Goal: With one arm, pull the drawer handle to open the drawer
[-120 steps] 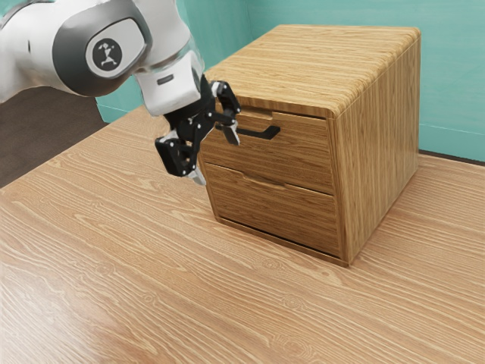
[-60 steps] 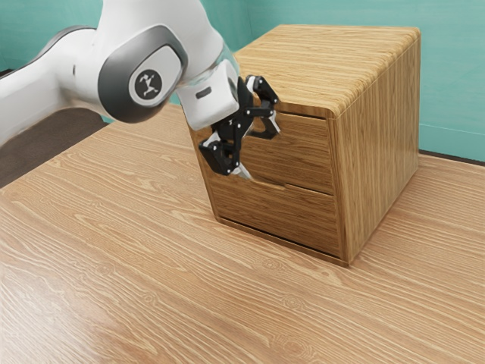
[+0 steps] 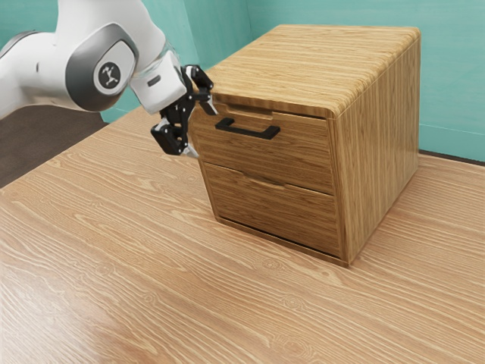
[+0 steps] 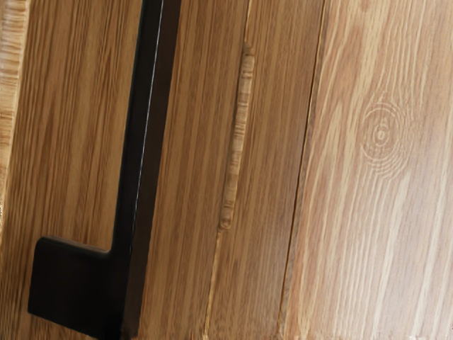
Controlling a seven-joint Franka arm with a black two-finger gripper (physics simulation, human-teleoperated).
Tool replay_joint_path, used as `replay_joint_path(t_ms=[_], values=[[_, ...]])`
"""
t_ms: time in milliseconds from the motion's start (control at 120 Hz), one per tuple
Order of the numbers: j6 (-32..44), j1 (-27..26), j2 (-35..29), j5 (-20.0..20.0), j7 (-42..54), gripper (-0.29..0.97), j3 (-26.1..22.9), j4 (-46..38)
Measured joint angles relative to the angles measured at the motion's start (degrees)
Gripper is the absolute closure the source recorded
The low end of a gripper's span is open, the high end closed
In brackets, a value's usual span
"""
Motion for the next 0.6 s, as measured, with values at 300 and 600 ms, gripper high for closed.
replay_joint_path(t_ms=[300,600], values=[[0.9,-3.5,0.1,0.1,-0.1,0.00,0.0,0.0],[1.5,-4.3,1.0,0.0,-0.2,0.00,0.0,0.0]])
